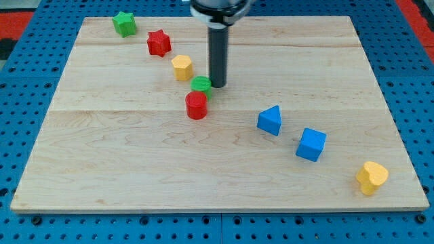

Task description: Move the green circle along with red circle slightly left

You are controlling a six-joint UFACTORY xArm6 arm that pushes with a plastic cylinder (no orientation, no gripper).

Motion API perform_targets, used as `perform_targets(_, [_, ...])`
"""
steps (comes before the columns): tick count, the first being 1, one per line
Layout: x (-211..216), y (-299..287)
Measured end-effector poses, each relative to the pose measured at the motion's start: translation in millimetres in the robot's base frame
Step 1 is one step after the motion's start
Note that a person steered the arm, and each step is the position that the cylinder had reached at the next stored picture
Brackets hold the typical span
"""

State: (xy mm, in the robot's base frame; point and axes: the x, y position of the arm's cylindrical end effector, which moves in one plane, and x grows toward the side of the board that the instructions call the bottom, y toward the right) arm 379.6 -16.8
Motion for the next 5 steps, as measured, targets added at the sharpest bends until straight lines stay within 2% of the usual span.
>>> perform_targets(2, [-2, -15])
perform_targets(4, [2, 18])
perform_targets(5, [-5, -33])
